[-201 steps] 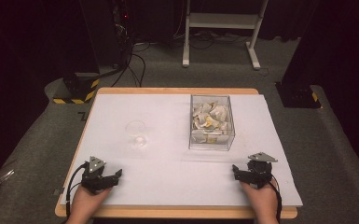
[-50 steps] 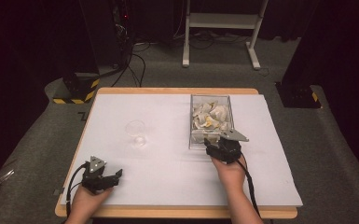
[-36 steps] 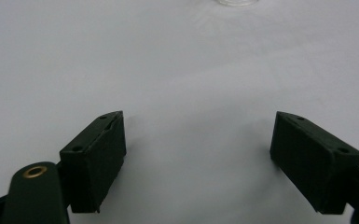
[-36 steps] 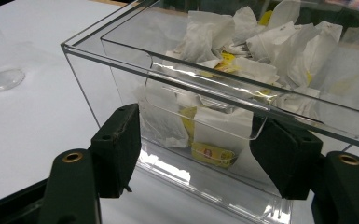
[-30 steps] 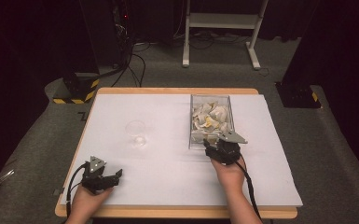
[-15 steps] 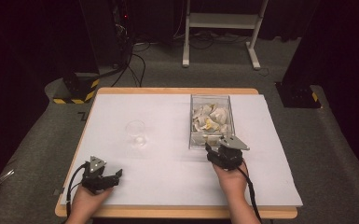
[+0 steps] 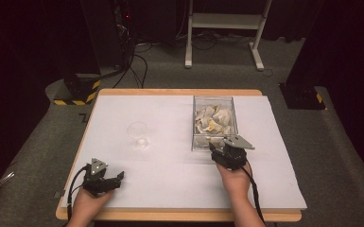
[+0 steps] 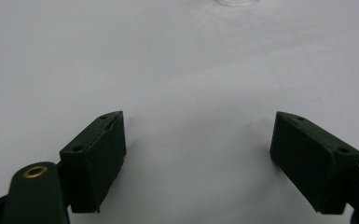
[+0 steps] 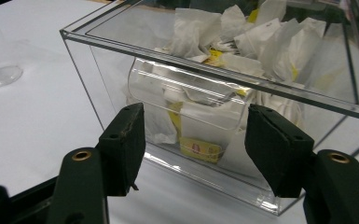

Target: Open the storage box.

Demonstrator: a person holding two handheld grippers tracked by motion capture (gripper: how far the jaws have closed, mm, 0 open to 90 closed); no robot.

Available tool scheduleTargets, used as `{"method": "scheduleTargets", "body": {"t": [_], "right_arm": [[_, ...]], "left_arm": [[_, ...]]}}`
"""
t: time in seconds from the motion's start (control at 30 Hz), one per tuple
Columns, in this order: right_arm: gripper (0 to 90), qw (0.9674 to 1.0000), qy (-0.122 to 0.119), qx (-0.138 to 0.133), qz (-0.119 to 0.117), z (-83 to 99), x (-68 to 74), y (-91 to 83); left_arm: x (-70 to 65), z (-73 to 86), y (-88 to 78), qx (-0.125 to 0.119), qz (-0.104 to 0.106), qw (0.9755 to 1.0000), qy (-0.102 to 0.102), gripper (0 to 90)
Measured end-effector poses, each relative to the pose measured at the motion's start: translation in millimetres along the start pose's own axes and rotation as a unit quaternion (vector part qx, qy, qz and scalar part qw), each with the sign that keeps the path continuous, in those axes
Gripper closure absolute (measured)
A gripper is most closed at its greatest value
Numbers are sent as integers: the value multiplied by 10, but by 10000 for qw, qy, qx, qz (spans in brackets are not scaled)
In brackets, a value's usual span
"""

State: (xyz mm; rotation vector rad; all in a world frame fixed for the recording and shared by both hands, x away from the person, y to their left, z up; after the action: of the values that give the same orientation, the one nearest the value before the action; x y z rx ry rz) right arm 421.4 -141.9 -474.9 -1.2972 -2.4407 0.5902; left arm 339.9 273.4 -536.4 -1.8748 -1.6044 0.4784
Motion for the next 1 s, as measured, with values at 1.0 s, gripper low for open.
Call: {"method": "scheduleTargets", "body": {"t": [1.0], "right_arm": [[428, 9998, -181, -67, -59, 152, 175, -174]], "left_arm": [[-1, 2, -1, 0, -5, 10000, -14, 186]]}}
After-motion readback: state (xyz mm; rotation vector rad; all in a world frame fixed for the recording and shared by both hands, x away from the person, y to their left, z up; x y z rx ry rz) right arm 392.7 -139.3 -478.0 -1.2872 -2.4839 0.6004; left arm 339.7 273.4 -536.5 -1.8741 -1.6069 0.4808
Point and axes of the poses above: each handheld gripper's, and its own axes: y roughly forward along the jaws, z roughly out of its underside, x roughly to its left, the point moved 4 cm from there along y, roughly forward along the jaws, and after that the axes turned 9 degrees about -z, right-handed, at the moved point
